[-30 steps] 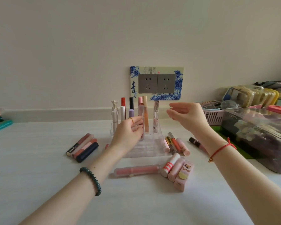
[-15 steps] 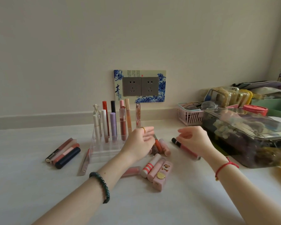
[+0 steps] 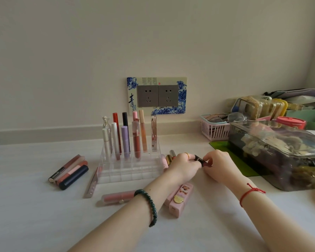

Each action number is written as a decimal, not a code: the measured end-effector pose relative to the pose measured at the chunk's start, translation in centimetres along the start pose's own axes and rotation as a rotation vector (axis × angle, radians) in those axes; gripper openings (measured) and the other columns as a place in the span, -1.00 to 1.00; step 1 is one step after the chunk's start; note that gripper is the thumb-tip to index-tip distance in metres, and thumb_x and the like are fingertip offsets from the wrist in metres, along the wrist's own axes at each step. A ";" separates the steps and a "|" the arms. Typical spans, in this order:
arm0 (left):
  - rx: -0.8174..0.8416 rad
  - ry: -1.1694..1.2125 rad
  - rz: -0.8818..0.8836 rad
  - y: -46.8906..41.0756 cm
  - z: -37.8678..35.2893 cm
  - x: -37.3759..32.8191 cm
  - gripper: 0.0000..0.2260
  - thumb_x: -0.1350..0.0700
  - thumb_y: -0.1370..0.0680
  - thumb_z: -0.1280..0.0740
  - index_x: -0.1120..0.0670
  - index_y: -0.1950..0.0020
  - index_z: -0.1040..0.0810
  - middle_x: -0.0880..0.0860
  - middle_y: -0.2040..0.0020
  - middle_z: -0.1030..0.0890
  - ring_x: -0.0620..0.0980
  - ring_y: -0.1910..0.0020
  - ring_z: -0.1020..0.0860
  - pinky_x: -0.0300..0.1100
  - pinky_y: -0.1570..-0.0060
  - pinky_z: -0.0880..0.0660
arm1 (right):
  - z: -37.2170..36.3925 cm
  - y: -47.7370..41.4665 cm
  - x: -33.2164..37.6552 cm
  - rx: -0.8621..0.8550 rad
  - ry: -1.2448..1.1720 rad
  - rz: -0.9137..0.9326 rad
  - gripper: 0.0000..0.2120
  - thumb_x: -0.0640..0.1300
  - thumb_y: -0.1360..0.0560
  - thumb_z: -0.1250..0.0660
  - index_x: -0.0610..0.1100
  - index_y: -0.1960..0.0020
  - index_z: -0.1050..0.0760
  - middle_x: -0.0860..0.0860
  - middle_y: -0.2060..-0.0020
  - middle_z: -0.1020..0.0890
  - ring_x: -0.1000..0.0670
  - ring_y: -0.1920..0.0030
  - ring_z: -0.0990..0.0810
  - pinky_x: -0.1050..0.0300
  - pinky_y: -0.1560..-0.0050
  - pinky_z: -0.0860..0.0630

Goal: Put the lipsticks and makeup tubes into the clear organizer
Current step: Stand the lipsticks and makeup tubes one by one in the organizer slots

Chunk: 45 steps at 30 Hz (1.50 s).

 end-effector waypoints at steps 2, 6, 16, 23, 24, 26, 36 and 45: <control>-0.002 -0.030 -0.001 0.1 0.0 0.0 -0.62 0.07 -0.50 -0.18 -0.06 -0.32 -0.39 0.17 -0.17 -0.56 -0.02 -0.33 -0.16 -0.03 -0.41 -0.10 | 0.0 0.0 0.0 0.005 -0.008 -0.008 -0.75 -0.17 -0.46 -0.31 -0.09 -0.13 -0.56 -0.08 0.02 -0.60 -0.05 0.10 -0.57 0.12 0.10 -0.57; -0.003 0.008 -0.046 0.0 0.2 0.0 -0.59 0.08 -0.52 -0.18 -0.01 -0.38 -0.33 0.03 -0.17 -0.50 -0.13 -0.17 -0.19 -0.11 -0.40 -0.14 | 0.9 0.2 0.2 -0.044 -0.162 -0.031 -0.69 -0.20 -0.46 -0.33 -0.14 -0.20 -0.51 -0.09 0.02 -0.62 -0.02 0.15 -0.54 0.19 0.17 -0.49; -0.102 0.256 -0.230 1.1 4.4 -0.5 -0.66 0.25 -0.55 -0.15 0.15 -0.33 -0.36 0.09 -0.21 -0.54 -0.20 0.35 -0.61 -0.41 0.32 -0.52 | 4.7 2.8 5.9 -0.142 -0.867 0.135 -0.70 -0.29 -0.42 -0.37 -0.06 -0.12 -0.53 0.11 0.21 -0.62 0.17 0.21 -0.61 0.33 0.26 -0.52; -0.248 0.231 -0.351 2.4 9.2 -1.0 -0.69 0.28 -0.54 -0.17 0.06 -0.22 -0.50 -0.07 -0.07 -0.59 -0.15 -0.12 -0.52 -0.22 -0.22 -0.41 | 4.6 2.3 10.7 -0.082 -1.021 0.234 -0.73 -0.37 -0.41 -0.35 -0.07 -0.01 -0.53 -0.03 0.16 -0.66 0.03 0.15 -0.66 0.20 0.16 -0.63; -0.262 0.230 -0.363 2.6 9.8 -1.0 -0.69 0.28 -0.54 -0.16 0.06 -0.22 -0.50 -0.10 -0.05 -0.58 -0.16 -0.11 -0.51 -0.25 -0.20 -0.40 | 4.4 2.1 11.3 -0.086 -1.025 0.247 -0.74 -0.37 -0.41 -0.35 -0.08 -0.01 -0.53 -0.04 0.15 -0.66 0.01 0.14 -0.66 0.18 0.14 -0.63; -0.293 0.225 -0.373 2.6 11.0 -0.8 -0.68 0.28 -0.55 -0.16 0.05 -0.25 -0.48 -0.11 -0.05 -0.56 -0.18 -0.10 -0.50 -0.29 -0.17 -0.40 | 4.1 1.6 12.4 -0.102 -1.028 0.266 -0.75 -0.37 -0.41 -0.35 -0.09 0.00 -0.52 -0.06 0.17 -0.65 -0.02 0.14 -0.66 0.12 0.12 -0.64; -0.335 0.226 -0.361 1.4 13.4 1.5 -0.60 0.37 -0.54 -0.12 0.16 -0.36 -0.36 0.03 -0.24 -0.51 -0.17 -0.16 -0.46 -0.49 -0.06 -0.39 | 0.9 -1.1 15.6 -0.125 -1.012 0.253 -0.74 -0.30 -0.41 -0.38 -0.08 -0.06 -0.52 0.01 0.22 -0.61 -0.05 0.12 -0.65 -0.13 -0.01 -0.59; -0.323 0.157 -0.353 1.1 13.1 2.1 -0.56 0.36 -0.54 -0.12 0.10 -0.40 -0.30 0.01 -0.34 -0.43 -0.25 -0.17 -0.37 -0.49 -0.08 -0.29 | -0.3 -2.0 15.6 -0.109 -0.971 0.251 -0.72 -0.28 -0.42 -0.38 -0.11 -0.11 -0.51 0.02 0.20 -0.61 -0.06 0.10 -0.64 -0.13 0.00 -0.59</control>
Point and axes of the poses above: each hand's wrist, its own y-axis away from the middle knuckle, its own z-axis out of the back of the hand, x = y × z, the point moved 7 cm from there along -y, towards the middle knuckle
